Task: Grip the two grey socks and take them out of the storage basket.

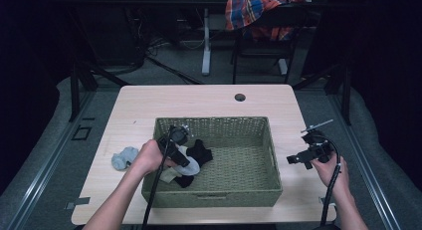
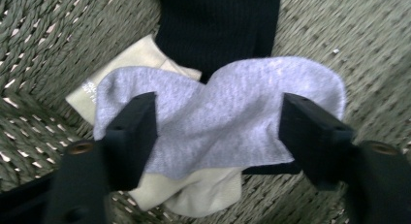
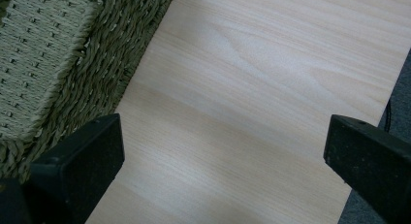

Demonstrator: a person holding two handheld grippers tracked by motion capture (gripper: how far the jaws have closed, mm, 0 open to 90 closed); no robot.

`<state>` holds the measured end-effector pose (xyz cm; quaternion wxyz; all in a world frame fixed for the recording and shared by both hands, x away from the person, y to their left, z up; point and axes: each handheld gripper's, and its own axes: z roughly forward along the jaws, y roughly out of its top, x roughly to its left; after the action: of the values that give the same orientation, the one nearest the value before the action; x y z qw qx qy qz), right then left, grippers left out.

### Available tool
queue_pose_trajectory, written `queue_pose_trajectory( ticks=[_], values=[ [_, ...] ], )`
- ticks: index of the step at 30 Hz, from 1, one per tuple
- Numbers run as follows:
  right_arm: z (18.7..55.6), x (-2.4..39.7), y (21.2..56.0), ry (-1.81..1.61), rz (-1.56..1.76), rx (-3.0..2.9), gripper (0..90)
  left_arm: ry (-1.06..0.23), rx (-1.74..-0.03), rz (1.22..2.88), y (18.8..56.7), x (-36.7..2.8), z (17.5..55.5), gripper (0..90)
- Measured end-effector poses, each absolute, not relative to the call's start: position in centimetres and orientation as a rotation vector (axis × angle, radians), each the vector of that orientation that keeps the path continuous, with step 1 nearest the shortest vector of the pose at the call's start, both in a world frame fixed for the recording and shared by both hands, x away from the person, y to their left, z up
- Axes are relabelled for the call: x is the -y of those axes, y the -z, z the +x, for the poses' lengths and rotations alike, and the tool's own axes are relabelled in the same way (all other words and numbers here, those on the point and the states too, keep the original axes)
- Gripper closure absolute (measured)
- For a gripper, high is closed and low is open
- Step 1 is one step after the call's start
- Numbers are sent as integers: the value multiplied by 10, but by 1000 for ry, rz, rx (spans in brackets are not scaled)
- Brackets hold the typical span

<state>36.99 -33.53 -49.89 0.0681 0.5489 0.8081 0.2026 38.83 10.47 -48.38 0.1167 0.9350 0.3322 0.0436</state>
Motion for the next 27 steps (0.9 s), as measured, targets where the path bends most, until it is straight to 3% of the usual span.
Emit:
queue_pose_trajectory(
  ticks=[9,10,18,27],
  values=[
    [371,333,500,-614,1653,-2439,9,-101,-991,2778,493,-102,394,533],
    [372,333,499,-603,1646,-2436,9,-103,-997,2787,495,-102,395,594],
    [370,333,498,-619,1650,-2433,10,-119,-1020,2789,501,-103,396,834],
    [367,339,499,-599,1662,-2420,11,-167,-982,2734,484,-107,390,866]
  ],
)
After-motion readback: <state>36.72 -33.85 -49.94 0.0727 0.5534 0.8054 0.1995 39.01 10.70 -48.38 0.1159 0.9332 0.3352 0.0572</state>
